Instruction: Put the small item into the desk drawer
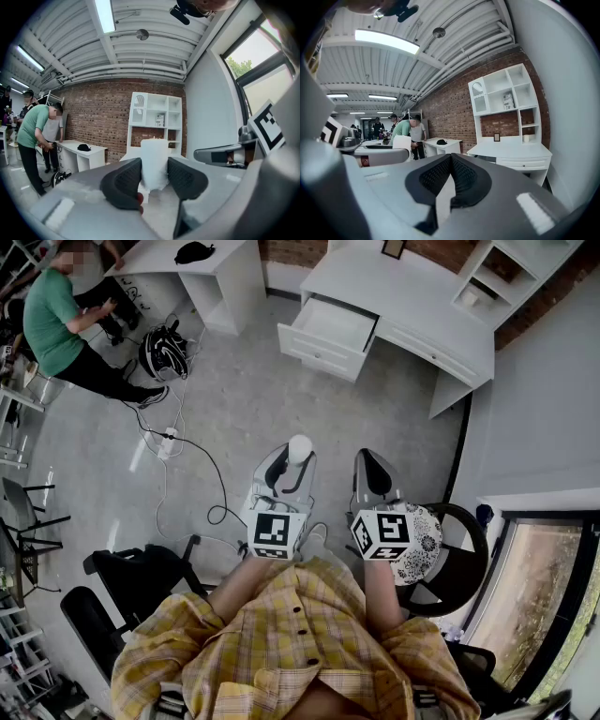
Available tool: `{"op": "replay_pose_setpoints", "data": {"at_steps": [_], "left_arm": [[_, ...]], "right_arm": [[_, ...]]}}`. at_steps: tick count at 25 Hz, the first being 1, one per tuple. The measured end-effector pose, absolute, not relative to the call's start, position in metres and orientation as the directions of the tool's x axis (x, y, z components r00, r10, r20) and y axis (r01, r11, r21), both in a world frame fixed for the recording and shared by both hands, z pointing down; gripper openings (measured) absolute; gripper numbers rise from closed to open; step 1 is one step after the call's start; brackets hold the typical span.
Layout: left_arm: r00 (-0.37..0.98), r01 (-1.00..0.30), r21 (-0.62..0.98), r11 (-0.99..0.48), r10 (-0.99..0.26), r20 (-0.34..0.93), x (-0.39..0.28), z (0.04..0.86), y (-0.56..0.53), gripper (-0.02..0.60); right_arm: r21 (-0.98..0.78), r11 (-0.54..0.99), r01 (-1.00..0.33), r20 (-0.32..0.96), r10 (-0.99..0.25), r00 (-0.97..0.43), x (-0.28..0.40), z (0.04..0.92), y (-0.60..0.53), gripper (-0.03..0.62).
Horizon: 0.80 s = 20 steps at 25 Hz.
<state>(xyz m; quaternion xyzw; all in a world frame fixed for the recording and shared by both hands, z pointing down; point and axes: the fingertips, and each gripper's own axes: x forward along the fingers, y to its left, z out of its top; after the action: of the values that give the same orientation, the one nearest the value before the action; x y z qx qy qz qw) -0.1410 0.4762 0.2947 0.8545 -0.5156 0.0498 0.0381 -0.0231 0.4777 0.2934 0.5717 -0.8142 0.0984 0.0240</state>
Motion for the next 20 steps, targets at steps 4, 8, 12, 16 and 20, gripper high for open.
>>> {"op": "replay_pose_setpoints", "data": {"at_steps": [4,8,12,16,20], "left_arm": [[0.455,-0.889,0.005,-0.457,-0.883,0.117,-0.138,0.293,0.477,0.175],[0.444,-0.894,0.000,-0.447,-0.888,0.115,-0.134,0.290,0.479,0.176],[0.433,-0.900,-0.003,-0.436,-0.894,0.116,-0.128,0.289,0.482,0.175],[0.429,-0.901,-0.022,-0.433,-0.898,0.102,-0.115,0.286,0.483,0.175],[0.415,-0.907,-0.036,-0.419,-0.906,0.077,-0.105,0.284,0.488,0.175]], "right_arm": [[-0.127,0.340,-0.932,0.146,-0.923,-0.356,-0.020,0.292,0.478,-0.002],[-0.127,0.353,-0.927,0.137,-0.919,-0.369,-0.017,0.290,0.479,-0.002],[-0.129,0.392,-0.911,0.119,-0.906,-0.407,-0.015,0.286,0.482,-0.002],[-0.116,0.421,-0.900,0.105,-0.896,-0.432,-0.008,0.286,0.482,0.000],[-0.127,0.422,-0.898,0.082,-0.897,-0.434,0.003,0.289,0.485,0.000]]}}
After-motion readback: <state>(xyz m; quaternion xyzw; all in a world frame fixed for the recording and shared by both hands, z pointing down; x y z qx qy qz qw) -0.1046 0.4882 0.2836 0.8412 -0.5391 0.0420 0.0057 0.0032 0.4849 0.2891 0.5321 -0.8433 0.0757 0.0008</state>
